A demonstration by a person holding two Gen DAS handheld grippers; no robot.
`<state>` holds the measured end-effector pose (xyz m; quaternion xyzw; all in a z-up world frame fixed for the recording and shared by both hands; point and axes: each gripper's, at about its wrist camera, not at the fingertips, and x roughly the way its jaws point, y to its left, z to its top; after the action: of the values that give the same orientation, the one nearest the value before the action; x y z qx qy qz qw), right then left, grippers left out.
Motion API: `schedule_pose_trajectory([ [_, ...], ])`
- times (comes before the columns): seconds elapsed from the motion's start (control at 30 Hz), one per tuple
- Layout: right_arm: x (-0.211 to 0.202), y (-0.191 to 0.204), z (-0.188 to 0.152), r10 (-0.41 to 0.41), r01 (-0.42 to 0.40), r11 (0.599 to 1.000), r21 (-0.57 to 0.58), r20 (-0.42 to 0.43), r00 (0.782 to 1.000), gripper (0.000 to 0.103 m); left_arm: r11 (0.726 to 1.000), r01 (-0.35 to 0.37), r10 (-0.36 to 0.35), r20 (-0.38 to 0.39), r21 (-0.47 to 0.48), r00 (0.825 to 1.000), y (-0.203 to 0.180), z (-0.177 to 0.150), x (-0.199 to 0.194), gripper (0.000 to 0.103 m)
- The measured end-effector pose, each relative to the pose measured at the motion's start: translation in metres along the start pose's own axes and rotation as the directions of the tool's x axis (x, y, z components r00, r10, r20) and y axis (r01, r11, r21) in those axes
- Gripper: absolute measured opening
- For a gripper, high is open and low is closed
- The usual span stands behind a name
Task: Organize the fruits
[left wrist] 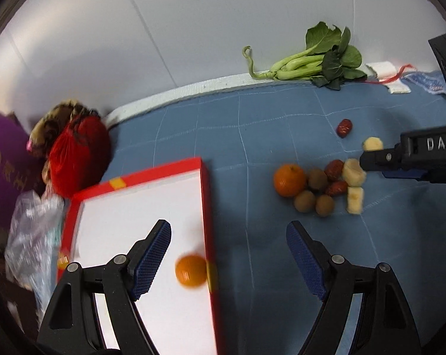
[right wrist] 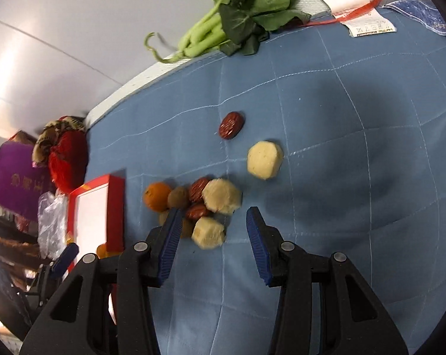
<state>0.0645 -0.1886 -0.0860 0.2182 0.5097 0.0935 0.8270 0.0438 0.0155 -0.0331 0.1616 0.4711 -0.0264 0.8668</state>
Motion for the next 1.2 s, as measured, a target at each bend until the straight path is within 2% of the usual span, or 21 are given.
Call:
schedule_pose_trajectory([
  [0.27, 0.036, 0.008, 0.009, -0.111, 0.107, 0.991, -0.08, -0.054, 0.992, 0.044, 0.999, 0.045, -0.044, -0.04, 0.021, 0.998, 0.009, 0.027, 0.036, 0.082],
  [0.33, 0.04, 0.016, 0.007, -0.162, 0.153, 0.979, -0.137, -0.057, 0.985, 0.043, 0.997, 0.028, -0.027, -0.019, 0.066, 0.999, 0.005, 0.031, 0.041, 0.082],
  [0.53, 0.046, 0.026, 0.011, -0.208, 0.192, 0.959, -0.206, -0.06, 0.976, 0.037, 0.99, -0.001, -0.002, 0.016, 0.143, 1.0, -0.01, 0.045, 0.057, 0.082],
  [0.6, 0.047, 0.028, 0.016, -0.189, 0.171, 0.965, -0.201, -0.071, 0.98, 0.028, 0.986, -0.006, 0.004, 0.016, 0.165, 1.0, -0.016, 0.048, 0.063, 0.082],
  [0.7, 0.043, 0.025, 0.019, -0.165, 0.15, 0.974, -0.172, -0.078, 0.983, 0.028, 0.989, -0.001, -0.003, 0.023, 0.149, 1.0, -0.019, 0.054, 0.066, 0.082],
  [0.87, 0.032, 0.015, 0.02, -0.126, 0.115, 0.983, -0.14, -0.073, 0.989, 0.028, 0.992, 0.083, -0.084, 0.007, 0.099, 0.996, -0.015, 0.06, 0.059, 0.082],
  [1.0, 0.021, 0.009, 0.019, -0.083, 0.075, 0.991, -0.111, -0.068, 0.994, 0.028, 0.987, 0.068, -0.077, 0.054, 0.147, 0.996, -0.018, 0.054, 0.047, 0.082],
  [1.2, 0.013, 0.007, 0.018, -0.051, 0.047, 0.996, -0.074, -0.054, 0.997, 0.028, 0.975, 0.118, -0.13, 0.051, 0.189, 0.99, -0.028, 0.048, 0.047, 0.082],
])
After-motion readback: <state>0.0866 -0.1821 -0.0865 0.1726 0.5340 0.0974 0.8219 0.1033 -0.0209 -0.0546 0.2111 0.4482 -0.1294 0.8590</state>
